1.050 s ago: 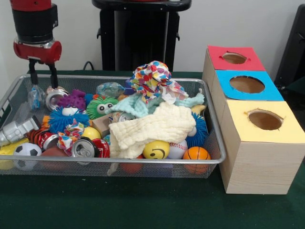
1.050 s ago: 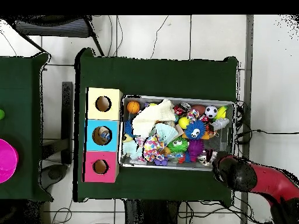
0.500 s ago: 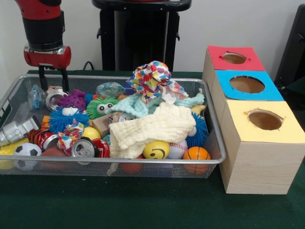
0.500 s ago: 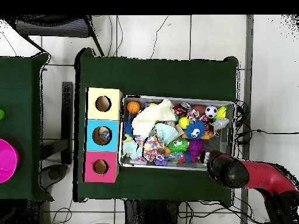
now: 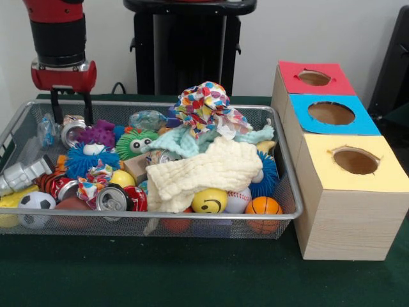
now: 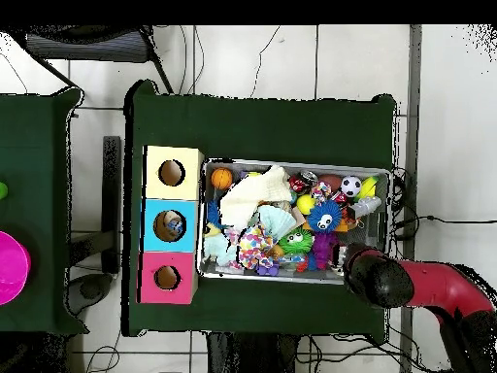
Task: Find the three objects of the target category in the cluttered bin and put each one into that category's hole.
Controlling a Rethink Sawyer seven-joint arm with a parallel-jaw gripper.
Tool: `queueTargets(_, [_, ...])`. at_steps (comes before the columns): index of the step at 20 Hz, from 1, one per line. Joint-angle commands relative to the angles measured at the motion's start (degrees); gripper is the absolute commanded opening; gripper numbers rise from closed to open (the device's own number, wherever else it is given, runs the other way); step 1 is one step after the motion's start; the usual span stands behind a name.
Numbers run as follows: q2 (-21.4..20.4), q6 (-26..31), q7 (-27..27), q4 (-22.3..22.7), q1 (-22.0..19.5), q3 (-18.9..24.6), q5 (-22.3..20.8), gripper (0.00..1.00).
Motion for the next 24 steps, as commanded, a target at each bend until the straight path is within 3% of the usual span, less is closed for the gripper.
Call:
queueTargets(1, [-2.97,8.83,-19.84,-3.49,-1.27,5.28,-2.51,1.0])
queueTargets(8, [0.43,10.96,-22.42,-6.05,-2.41,5.99,-3.66,1.0])
queueTargets(16, [4.97,7.17,-21.41,-6.19,-3.72,4.06,-7.18,1.0])
queueTargets(24, [6.95,6.13,-21.41,-6.44,-5.23,4.03,-10.11,1.0])
